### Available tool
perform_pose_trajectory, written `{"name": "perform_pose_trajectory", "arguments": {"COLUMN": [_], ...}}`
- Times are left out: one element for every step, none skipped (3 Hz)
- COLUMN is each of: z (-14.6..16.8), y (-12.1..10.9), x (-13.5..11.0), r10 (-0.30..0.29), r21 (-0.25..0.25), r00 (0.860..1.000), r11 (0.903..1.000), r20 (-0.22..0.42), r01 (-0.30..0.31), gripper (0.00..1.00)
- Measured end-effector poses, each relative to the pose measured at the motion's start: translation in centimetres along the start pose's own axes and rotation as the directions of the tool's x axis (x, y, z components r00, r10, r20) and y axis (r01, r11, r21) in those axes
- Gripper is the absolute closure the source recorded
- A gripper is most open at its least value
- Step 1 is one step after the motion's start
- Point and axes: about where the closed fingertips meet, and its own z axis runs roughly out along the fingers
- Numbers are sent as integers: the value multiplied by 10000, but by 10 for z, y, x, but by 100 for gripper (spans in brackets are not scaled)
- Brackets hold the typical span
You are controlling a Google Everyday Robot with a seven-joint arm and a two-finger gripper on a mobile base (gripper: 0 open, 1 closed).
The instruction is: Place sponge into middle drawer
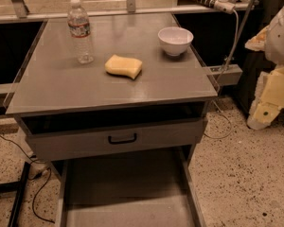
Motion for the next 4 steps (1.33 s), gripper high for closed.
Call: {"name": "perform_pose_trajectory", "arguments": {"z": [0,12,39,62], "y": [0,-24,-45,-63], "x": [0,-22,-59,-105], "r10": [0,-403,-1014,-1519], "r21": [0,83,96,265], "r00": [10000,9992,9939,9823], "r11": [10000,9992,9948,9884], "r20": [0,-40,438,1100], "r01": [0,403,1011,1498], "gripper": [0,0,0,0]}}
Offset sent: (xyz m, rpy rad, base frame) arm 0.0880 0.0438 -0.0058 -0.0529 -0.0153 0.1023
